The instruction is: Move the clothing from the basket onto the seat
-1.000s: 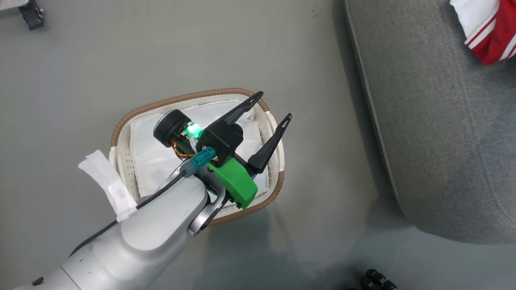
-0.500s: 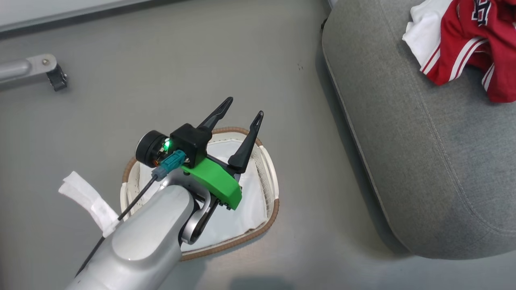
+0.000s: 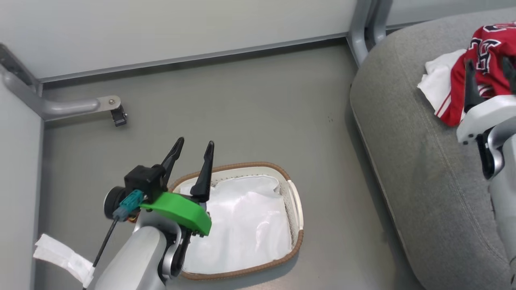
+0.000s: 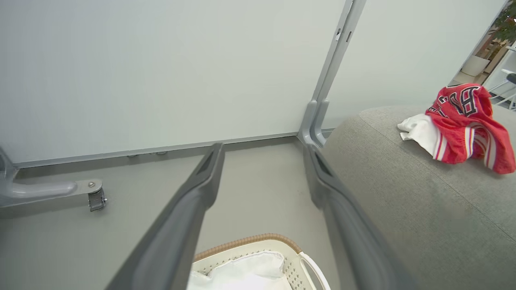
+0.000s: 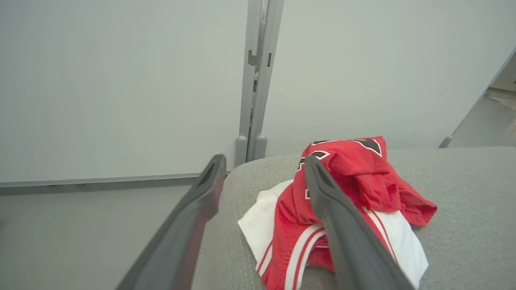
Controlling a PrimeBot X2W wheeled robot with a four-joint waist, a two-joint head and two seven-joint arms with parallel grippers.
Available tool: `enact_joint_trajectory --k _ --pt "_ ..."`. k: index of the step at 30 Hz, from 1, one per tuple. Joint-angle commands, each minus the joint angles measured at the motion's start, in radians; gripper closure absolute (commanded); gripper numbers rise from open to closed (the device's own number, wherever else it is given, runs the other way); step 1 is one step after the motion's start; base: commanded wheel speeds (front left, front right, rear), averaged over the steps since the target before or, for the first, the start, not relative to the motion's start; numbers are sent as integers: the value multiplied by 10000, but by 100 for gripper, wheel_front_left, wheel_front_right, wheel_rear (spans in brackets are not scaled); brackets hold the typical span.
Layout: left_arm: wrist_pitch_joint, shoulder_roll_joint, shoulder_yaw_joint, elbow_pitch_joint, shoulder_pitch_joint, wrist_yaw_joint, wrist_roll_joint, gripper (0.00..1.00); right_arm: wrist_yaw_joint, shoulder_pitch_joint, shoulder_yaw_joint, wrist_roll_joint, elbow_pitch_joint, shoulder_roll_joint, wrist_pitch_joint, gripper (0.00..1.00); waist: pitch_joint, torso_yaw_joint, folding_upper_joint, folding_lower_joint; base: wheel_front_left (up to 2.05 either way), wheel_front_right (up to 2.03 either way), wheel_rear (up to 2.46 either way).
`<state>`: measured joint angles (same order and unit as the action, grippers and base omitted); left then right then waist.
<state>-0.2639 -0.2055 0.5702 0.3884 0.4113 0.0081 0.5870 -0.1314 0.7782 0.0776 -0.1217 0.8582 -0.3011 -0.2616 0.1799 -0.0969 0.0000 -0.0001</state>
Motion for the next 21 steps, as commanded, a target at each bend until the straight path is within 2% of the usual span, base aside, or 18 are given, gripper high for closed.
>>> enact_joint_trajectory --k 1,9,13,21 --pt "-6 12 -275 -20 -372 -24 -153 0 14 -402 -33 -17 -206 102 -48 0 -689 708 0 1 0 0 0" --pt "-5 276 -1942 -270 -1956 42 -764 0 14 -2601 174 192 -1968 1716 -50 0 -1144 1101 0 1 0 0 0" --pt "-5 405 -2493 -426 -2557 76 -998 0 13 -3736 230 312 -2893 2255 -50 0 -1284 1189 0 1 0 0 0" --pt "-5 678 -3267 -679 -3594 5 -1376 0 13 -5609 -290 -360 -4380 2486 -49 0 -1563 1228 0 1 0 0 0"
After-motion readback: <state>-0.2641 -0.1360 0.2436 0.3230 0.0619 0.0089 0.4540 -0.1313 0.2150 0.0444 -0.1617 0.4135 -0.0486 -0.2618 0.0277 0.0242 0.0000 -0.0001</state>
